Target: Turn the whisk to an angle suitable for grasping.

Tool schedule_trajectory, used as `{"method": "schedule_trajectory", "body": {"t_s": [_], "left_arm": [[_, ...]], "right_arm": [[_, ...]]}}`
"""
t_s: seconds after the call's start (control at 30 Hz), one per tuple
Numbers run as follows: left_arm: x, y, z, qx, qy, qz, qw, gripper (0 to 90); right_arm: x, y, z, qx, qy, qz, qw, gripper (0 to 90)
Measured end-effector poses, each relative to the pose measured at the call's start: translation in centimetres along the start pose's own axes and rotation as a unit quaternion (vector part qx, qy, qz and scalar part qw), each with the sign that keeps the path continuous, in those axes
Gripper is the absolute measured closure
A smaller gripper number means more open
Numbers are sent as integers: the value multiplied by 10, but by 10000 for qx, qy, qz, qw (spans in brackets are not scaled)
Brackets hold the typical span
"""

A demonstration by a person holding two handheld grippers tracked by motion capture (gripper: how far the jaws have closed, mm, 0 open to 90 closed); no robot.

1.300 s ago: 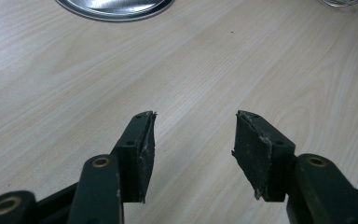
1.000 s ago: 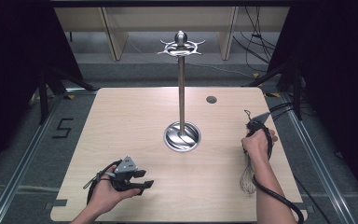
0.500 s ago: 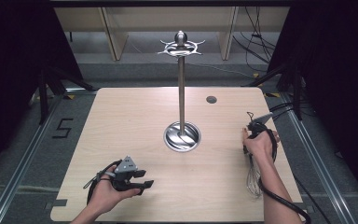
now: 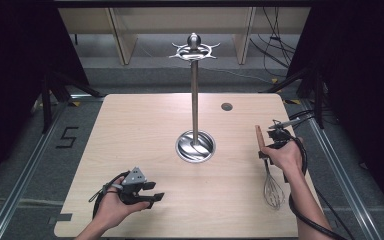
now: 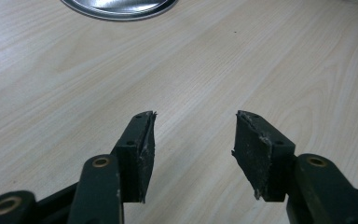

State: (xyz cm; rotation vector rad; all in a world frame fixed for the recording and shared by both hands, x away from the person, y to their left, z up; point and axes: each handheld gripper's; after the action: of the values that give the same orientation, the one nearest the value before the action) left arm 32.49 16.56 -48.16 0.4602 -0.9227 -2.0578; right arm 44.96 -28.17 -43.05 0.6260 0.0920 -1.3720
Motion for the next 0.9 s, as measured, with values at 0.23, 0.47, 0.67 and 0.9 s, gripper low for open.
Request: {"method": "schedule_trajectory", "body": {"t_s": [0.23, 0.47, 0.67, 0.9], "left_arm": [[-2, 0, 0, -82, 30, -102, 9999, 471], [-3, 1, -1, -70, 62, -114, 9999, 471], [-2, 3, -2, -30, 22, -76, 10000, 471], [-3, 3, -5, -71, 37, -124, 9999, 471]], "right_arm": [[-2, -9, 9, 207, 308, 274, 9989, 696], [-1, -21, 22, 637, 570, 735, 9936, 697], [-5, -31, 36, 926, 913, 1274, 9833, 698], [-14, -34, 42, 1106, 1035, 1428, 9781, 699]]}}
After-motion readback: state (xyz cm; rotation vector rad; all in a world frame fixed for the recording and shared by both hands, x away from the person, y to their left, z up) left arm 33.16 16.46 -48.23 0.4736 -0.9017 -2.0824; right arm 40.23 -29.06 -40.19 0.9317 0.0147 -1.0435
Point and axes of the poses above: each handheld gripper's, and its own axes: z roughly backward along the jaws, y roughly out of its top, x roughly to its right, and after that the axes turned 15 degrees about y, right-handed
